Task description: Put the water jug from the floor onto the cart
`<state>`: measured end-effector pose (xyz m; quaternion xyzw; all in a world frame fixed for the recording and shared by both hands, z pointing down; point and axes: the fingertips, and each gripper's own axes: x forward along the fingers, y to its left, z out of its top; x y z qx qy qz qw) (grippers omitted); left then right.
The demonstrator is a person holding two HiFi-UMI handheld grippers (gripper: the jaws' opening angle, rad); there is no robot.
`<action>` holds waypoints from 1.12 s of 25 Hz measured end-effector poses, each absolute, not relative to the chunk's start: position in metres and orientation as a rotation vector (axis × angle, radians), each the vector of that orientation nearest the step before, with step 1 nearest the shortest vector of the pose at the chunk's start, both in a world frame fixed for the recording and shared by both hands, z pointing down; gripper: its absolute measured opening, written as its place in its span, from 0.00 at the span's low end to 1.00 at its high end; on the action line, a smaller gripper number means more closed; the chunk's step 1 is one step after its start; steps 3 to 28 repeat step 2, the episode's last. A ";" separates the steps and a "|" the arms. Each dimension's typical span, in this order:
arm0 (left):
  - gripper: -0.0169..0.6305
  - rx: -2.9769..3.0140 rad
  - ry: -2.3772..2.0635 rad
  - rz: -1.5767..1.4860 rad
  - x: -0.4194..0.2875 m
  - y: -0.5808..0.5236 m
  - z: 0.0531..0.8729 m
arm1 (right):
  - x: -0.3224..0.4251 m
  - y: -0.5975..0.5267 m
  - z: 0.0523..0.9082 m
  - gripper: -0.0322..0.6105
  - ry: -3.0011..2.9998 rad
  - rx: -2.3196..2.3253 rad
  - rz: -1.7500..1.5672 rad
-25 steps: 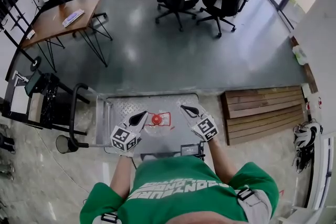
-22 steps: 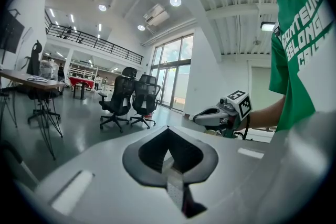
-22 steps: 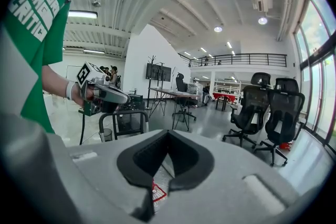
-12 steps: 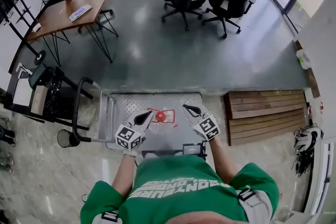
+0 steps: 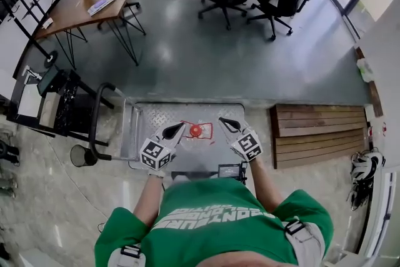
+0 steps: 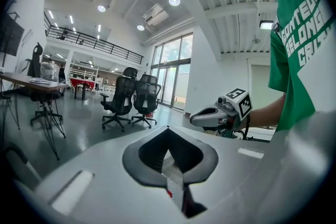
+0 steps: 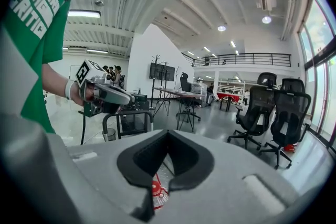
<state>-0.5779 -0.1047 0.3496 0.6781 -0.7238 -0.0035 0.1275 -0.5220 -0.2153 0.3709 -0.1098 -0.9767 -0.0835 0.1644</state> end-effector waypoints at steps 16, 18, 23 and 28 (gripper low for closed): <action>0.05 1.969 -2.102 -0.014 -0.576 -0.103 0.352 | -0.520 -0.213 0.374 0.04 -2.772 -0.312 -0.245; 0.05 1.969 -2.102 -0.014 -0.576 -0.103 0.352 | -0.520 -0.213 0.374 0.04 -2.772 -0.312 -0.245; 0.05 1.969 -2.102 -0.014 -0.576 -0.103 0.352 | -0.520 -0.213 0.374 0.04 -2.772 -0.312 -0.245; 0.05 1.969 -2.102 -0.014 -0.576 -0.103 0.352 | -0.520 -0.213 0.374 0.04 -2.772 -0.312 -0.245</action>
